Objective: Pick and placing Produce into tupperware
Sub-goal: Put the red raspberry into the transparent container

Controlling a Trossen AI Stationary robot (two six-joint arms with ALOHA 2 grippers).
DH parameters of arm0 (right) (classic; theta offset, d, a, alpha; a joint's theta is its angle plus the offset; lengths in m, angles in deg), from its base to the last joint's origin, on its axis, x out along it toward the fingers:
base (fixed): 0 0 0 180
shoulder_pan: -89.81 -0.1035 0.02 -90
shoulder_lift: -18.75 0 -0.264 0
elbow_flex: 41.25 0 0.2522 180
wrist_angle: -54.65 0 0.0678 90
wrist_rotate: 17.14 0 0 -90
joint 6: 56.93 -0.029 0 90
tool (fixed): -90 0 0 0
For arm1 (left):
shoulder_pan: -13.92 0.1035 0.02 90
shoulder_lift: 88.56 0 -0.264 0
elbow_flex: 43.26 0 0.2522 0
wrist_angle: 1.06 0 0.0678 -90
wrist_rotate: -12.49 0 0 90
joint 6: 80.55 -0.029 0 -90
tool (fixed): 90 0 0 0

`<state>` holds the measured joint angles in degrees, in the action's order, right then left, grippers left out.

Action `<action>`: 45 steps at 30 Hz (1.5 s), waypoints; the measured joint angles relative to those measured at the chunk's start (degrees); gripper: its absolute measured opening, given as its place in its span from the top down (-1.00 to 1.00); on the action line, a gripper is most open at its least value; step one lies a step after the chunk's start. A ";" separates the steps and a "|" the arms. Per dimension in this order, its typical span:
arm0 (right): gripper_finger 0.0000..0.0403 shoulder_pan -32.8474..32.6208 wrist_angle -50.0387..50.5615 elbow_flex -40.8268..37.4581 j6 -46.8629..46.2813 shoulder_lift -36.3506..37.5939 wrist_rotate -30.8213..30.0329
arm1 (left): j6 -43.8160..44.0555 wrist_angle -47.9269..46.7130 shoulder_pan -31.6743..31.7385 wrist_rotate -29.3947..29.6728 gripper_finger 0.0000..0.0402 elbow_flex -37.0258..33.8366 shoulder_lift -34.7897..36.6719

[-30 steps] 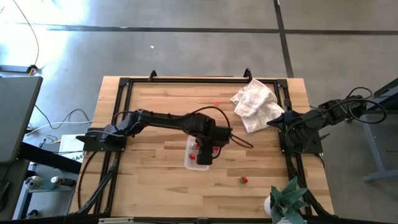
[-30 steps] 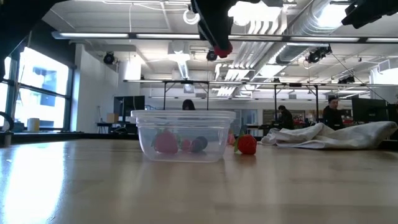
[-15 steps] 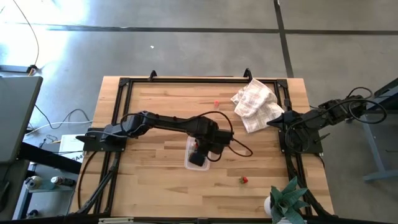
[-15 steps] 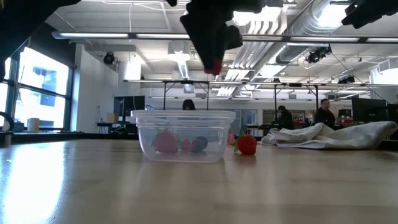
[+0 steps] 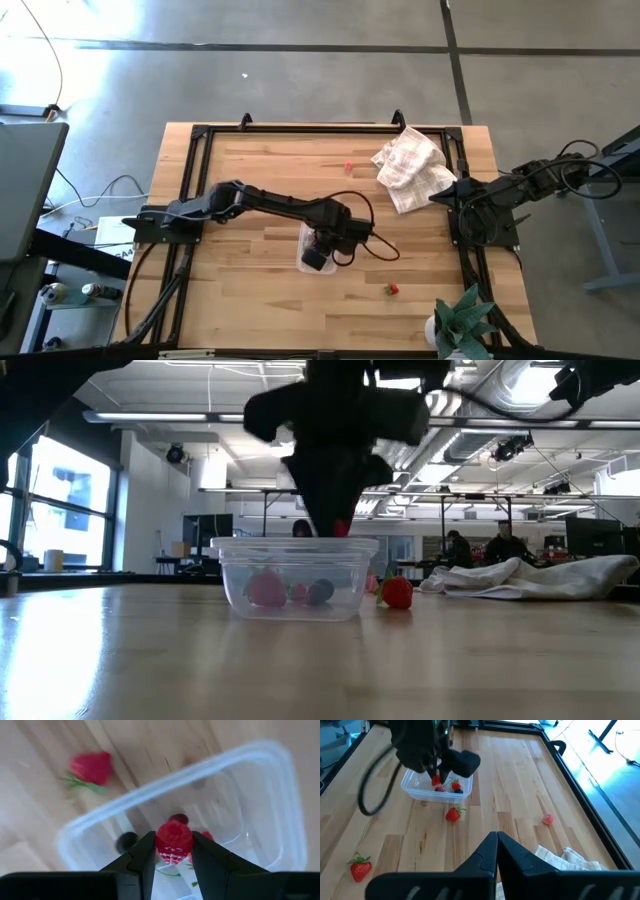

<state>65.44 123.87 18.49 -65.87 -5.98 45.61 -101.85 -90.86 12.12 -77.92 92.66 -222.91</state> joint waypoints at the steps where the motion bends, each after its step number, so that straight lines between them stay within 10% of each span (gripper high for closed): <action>1: 1.00 0.02 0.00 0.00 0.00 0.00 0.01 | 0.06 0.41 0.30 -0.02 0.46 -1.16 -0.05; 45: 1.00 0.00 0.00 0.00 0.00 0.00 0.01 | -2.25 9.17 3.11 -1.56 0.46 -8.58 -0.01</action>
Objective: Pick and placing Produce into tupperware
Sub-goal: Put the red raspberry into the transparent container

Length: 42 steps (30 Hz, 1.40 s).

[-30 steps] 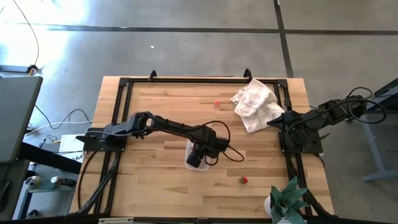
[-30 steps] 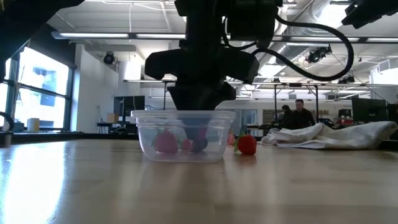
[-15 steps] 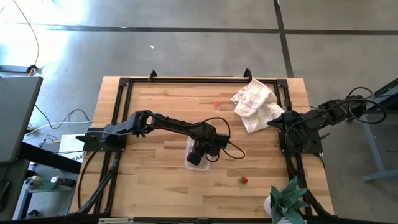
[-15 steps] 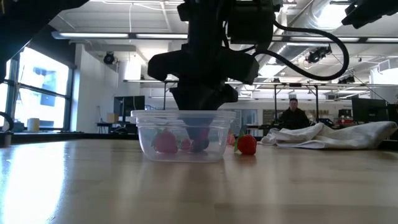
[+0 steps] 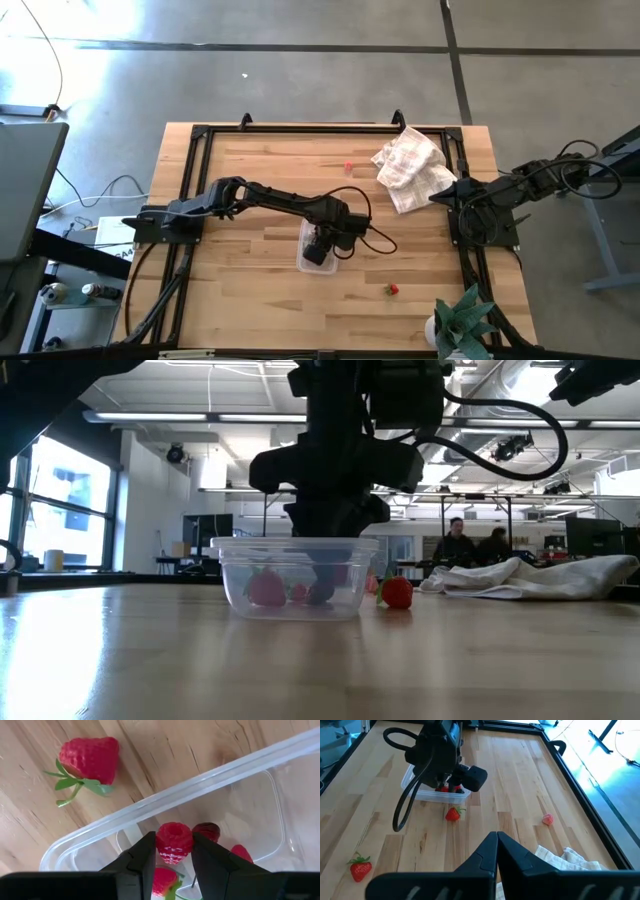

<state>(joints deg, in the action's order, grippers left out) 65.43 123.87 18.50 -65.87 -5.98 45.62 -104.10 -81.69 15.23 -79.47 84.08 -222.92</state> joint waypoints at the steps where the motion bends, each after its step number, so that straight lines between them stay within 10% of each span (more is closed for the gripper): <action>1: 1.00 0.02 0.00 0.00 0.00 0.00 -0.01 | 0.02 0.00 0.20 0.00 0.46 0.00 0.01; 42: 1.00 0.00 0.00 0.00 0.00 0.00 -0.01 | -7.05 7.01 0.15 -0.01 0.46 0.00 0.01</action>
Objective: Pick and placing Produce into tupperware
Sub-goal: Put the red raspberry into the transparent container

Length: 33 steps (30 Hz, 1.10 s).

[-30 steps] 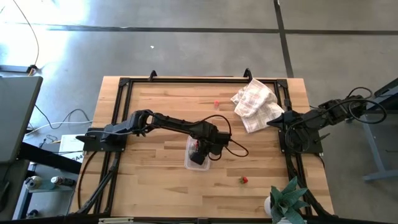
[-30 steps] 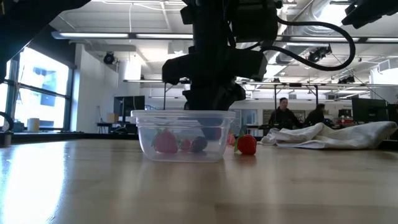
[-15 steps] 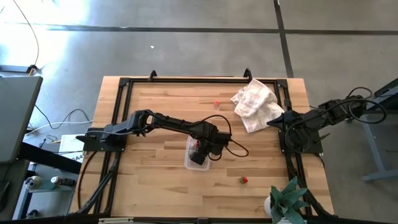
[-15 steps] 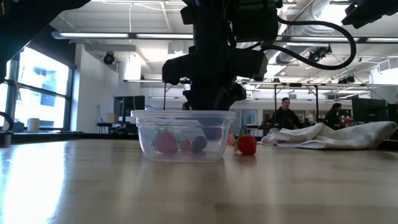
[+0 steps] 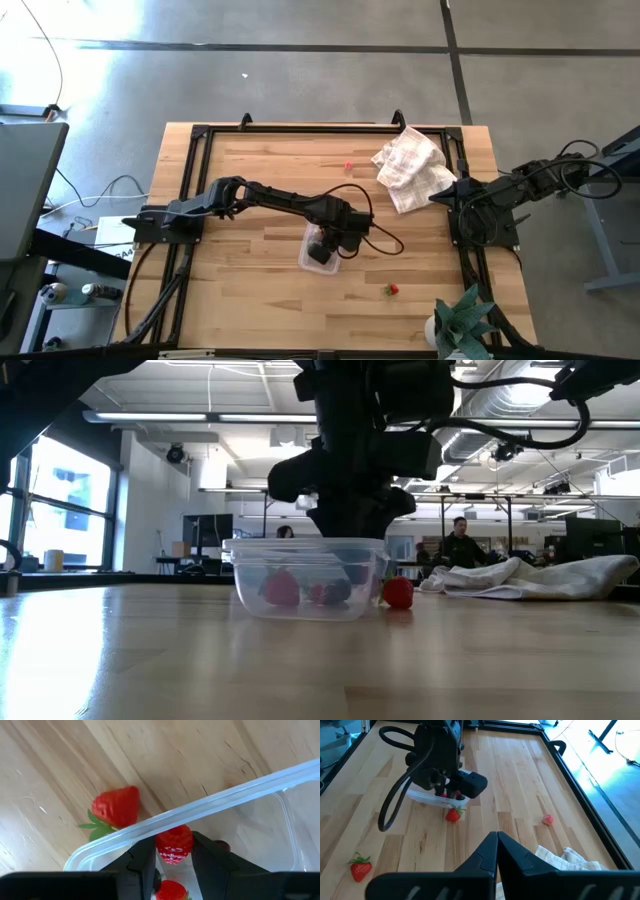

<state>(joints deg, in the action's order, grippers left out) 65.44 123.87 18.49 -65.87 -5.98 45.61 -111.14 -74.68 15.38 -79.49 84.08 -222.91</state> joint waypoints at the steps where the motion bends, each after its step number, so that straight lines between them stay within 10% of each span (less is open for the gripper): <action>1: 1.00 0.01 0.00 0.00 0.00 0.00 0.00 | -0.45 -0.08 0.04 0.02 0.46 0.00 0.00; 33: 1.00 -0.01 -0.01 0.00 0.00 -0.02 0.02 | 6.72 -2.99 0.04 -2.10 0.41 -0.11 -1.14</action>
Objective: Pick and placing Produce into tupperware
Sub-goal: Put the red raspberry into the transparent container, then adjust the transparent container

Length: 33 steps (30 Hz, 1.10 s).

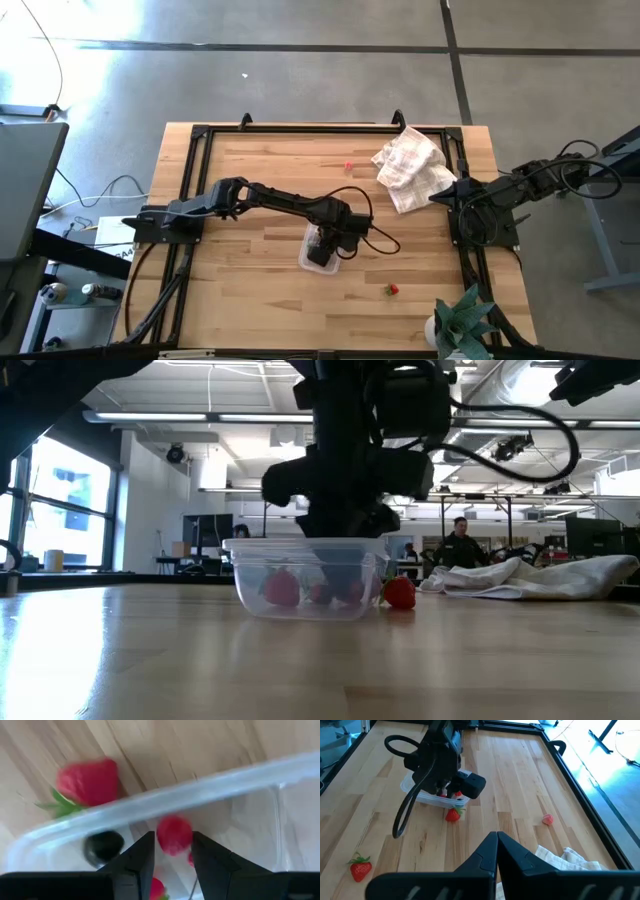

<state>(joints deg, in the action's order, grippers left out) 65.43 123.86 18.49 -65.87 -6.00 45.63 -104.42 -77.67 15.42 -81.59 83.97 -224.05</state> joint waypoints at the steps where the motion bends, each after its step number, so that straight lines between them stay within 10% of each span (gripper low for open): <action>1: 1.00 0.01 0.00 0.00 -0.01 0.00 -0.02 | 0.17 -0.20 0.00 0.00 0.40 -0.04 -0.02; 33: 1.00 0.00 0.01 0.00 -0.01 -0.01 -0.02 | -0.29 -10.13 0.00 0.73 0.32 9.78 -0.65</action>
<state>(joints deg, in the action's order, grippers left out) 65.43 123.87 18.49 -65.88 -6.01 45.61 -104.71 -87.80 15.42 -80.86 93.75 -224.70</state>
